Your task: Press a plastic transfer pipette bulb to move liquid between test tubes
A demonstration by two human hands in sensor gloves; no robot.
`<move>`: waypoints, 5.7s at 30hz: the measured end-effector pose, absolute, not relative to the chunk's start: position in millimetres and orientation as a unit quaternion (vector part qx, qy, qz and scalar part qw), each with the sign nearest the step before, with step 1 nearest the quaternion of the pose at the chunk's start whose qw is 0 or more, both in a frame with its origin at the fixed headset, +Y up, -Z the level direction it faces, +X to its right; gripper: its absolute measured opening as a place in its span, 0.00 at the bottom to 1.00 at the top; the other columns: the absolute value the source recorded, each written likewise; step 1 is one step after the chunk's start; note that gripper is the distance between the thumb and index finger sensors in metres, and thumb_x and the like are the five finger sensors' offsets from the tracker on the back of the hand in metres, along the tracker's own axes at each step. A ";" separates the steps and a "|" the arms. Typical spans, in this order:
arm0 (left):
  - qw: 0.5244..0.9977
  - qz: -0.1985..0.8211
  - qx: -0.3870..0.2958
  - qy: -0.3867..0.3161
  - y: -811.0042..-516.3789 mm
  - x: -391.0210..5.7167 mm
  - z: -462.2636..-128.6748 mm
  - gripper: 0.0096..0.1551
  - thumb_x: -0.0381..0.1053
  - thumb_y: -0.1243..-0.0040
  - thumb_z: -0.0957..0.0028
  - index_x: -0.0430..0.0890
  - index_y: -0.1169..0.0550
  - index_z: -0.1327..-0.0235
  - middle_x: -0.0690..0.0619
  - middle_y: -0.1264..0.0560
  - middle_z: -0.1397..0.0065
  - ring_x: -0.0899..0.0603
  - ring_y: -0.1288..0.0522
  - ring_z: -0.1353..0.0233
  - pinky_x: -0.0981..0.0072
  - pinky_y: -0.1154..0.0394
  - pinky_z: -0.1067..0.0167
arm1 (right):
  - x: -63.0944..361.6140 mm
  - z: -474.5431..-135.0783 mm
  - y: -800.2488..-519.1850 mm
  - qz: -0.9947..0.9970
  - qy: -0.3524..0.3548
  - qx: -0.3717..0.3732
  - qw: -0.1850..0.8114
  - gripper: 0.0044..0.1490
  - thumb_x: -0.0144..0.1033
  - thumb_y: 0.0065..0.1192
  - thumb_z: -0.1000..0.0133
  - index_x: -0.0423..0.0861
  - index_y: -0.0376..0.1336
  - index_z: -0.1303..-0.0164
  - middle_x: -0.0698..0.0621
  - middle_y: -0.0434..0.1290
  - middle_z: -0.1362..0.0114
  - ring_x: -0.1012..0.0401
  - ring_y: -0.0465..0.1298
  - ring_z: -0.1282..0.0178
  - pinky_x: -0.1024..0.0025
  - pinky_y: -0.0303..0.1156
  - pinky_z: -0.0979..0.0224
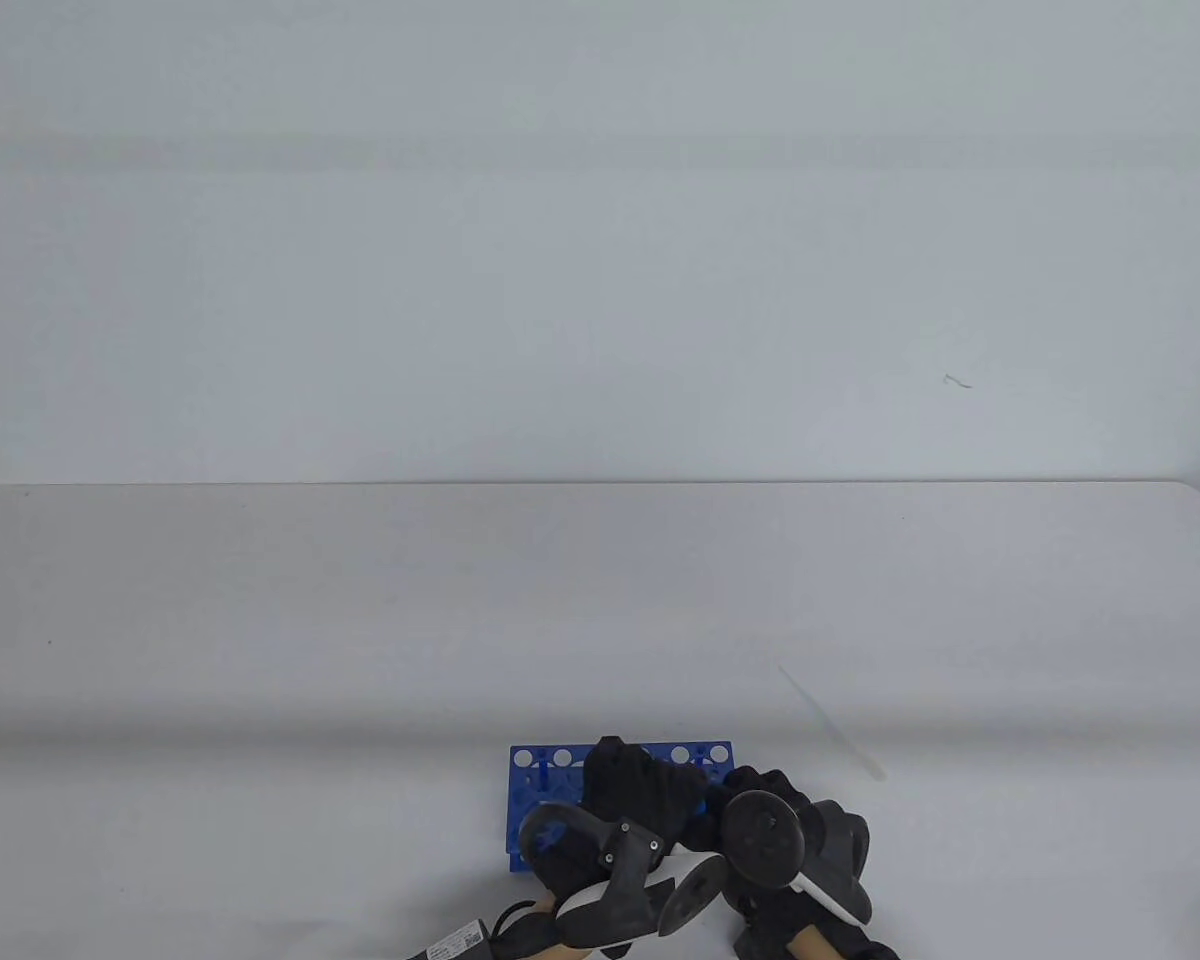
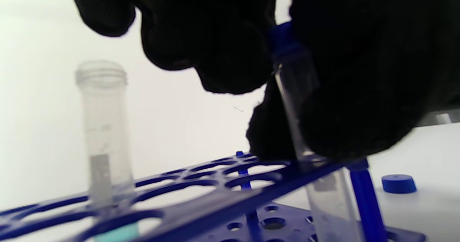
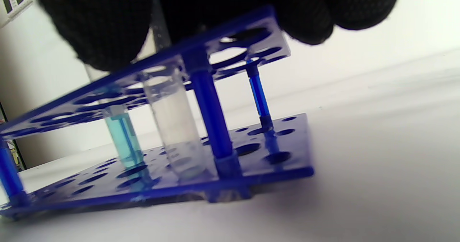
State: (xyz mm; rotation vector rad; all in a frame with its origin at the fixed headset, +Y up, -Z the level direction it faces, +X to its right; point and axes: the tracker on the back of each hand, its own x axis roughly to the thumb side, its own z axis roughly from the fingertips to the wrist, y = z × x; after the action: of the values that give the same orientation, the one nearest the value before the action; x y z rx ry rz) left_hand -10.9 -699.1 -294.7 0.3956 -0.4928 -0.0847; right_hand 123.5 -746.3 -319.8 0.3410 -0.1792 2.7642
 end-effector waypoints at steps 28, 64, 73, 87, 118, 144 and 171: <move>0.960 0.068 0.186 -0.197 -676.3 -26.8 -299.3 0.34 0.70 0.45 0.52 0.52 0.23 0.38 0.57 0.18 0.42 0.50 0.25 0.39 0.43 0.33 0.26 | 124.3 -319.8 -746.5 0.975 -0.062 0.118 0.180 0.31 0.54 0.71 0.61 0.57 0.72 0.48 0.53 0.74 0.54 0.55 0.72 0.53 0.48 0.67 0.37; 0.999 0.007 -0.023 0.042 -761.8 -193.4 -380.0 0.32 0.63 0.32 0.62 0.61 0.20 0.41 0.62 0.16 0.39 0.51 0.25 0.36 0.45 0.33 0.25 | 124.9 -320.2 -746.5 0.974 -0.057 0.119 0.183 0.31 0.54 0.71 0.61 0.57 0.71 0.48 0.53 0.74 0.54 0.55 0.72 0.52 0.48 0.66 0.37; 0.998 -0.006 -0.056 0.033 -767.1 -190.7 -382.3 0.31 0.64 0.33 0.61 0.63 0.22 0.41 0.63 0.21 0.39 0.51 0.27 0.34 0.45 0.34 0.24 | 124.9 -320.2 -746.4 0.974 -0.057 0.119 0.183 0.31 0.54 0.71 0.61 0.57 0.71 0.48 0.53 0.74 0.54 0.55 0.72 0.52 0.48 0.66 0.37; 0.992 0.120 -0.020 0.025 -718.7 -206.6 -368.3 0.47 0.68 0.37 0.60 0.58 0.31 0.22 0.55 0.29 0.21 0.44 0.34 0.25 0.40 0.40 0.21 | 124.9 -320.1 -746.5 0.974 -0.056 0.119 0.183 0.31 0.54 0.71 0.61 0.57 0.71 0.47 0.53 0.74 0.54 0.54 0.72 0.52 0.48 0.66 0.37; 0.800 0.589 0.059 -0.097 -722.1 -231.1 -340.6 0.64 0.77 0.51 0.56 0.48 0.54 0.12 0.45 0.49 0.09 0.36 0.46 0.13 0.33 0.48 0.18 | 226.2 -319.5 -677.6 0.952 -0.040 0.074 0.295 0.43 0.56 0.64 0.53 0.45 0.65 0.30 0.43 0.73 0.32 0.47 0.72 0.37 0.41 0.64 0.31; 0.804 0.584 0.044 -0.099 -723.4 -229.6 -342.9 0.63 0.77 0.51 0.56 0.49 0.54 0.12 0.45 0.49 0.09 0.36 0.46 0.12 0.32 0.49 0.18 | 262.6 -387.4 -768.4 0.991 0.047 -0.127 -0.009 0.36 0.50 0.65 0.53 0.49 0.68 0.35 0.46 0.78 0.39 0.51 0.75 0.41 0.46 0.67 0.33; 0.812 0.573 0.041 -0.105 -727.7 -227.2 -343.8 0.62 0.77 0.51 0.56 0.49 0.53 0.12 0.45 0.48 0.09 0.36 0.45 0.13 0.32 0.48 0.18 | 277.1 -371.3 -704.1 0.965 -0.106 -0.113 0.214 0.22 0.45 0.69 0.55 0.51 0.74 0.54 0.53 0.88 0.56 0.61 0.87 0.60 0.57 0.79 0.44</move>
State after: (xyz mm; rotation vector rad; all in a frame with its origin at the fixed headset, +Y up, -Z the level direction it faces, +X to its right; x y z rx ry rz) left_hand -227.2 -727.7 -343.8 0.0874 -0.2244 1.2246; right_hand 277.1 -704.1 -371.3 -0.3130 -0.2939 2.6768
